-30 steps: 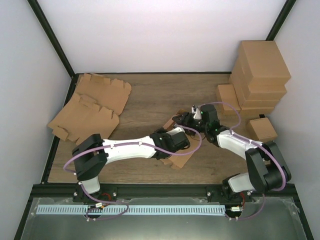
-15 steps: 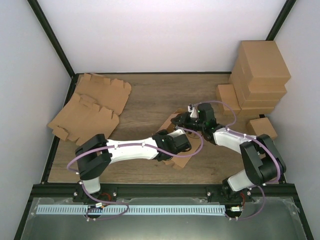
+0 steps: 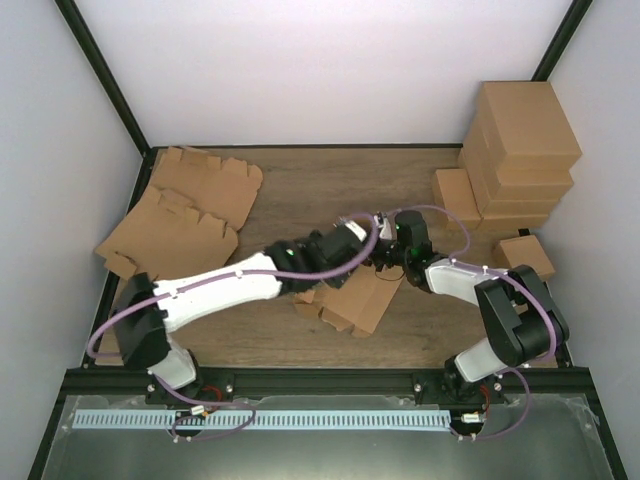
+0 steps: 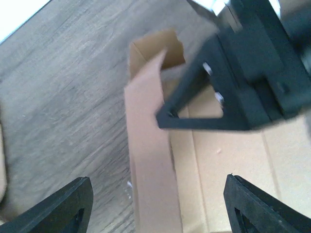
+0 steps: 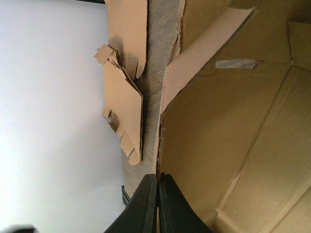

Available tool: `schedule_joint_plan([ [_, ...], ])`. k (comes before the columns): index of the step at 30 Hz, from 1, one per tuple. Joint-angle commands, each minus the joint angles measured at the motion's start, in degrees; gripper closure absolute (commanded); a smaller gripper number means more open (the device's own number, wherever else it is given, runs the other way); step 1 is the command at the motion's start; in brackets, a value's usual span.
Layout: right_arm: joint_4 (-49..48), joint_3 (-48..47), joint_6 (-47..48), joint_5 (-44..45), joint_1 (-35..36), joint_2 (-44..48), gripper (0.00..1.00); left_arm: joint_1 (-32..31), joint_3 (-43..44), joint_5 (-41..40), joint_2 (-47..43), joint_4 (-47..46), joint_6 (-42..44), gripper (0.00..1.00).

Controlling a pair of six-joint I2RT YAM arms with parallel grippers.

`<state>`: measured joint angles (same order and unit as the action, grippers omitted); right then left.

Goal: Fold the paper box

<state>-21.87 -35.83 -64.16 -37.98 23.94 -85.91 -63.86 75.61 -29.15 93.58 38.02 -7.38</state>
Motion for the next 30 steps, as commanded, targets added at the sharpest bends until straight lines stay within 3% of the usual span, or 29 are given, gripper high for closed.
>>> schedule_joint_plan([
  [1, -3.5, 0.4, 0.5, -1.6, 0.5, -0.8, 0.99, 8.8, 0.9, 17.4, -4.6, -1.1, -5.0, 0.23],
  [11, -4.5, 0.8, 1.1, -2.2, 0.5, -2.5, 0.99, 22.5, -7.2, 43.6, -4.2, -9.2, -9.6, 0.23],
  [17, -5.5, 1.2, 1.4, -2.6, 0.4, -3.8, 0.99, 23.1, -8.1, 45.1, -2.0, -10.6, -9.2, 0.24],
  [22, -6.5, 1.9, 1.5, -2.8, 0.5, -4.4, 0.99, 23.1, -8.0, 48.0, 0.6, -10.8, -8.6, 0.33],
  [30, -7.9, 3.1, 1.7, -3.4, 0.5, -5.2, 0.99, 23.1, -7.9, 43.9, 1.9, -8.9, -7.9, 0.33],
])
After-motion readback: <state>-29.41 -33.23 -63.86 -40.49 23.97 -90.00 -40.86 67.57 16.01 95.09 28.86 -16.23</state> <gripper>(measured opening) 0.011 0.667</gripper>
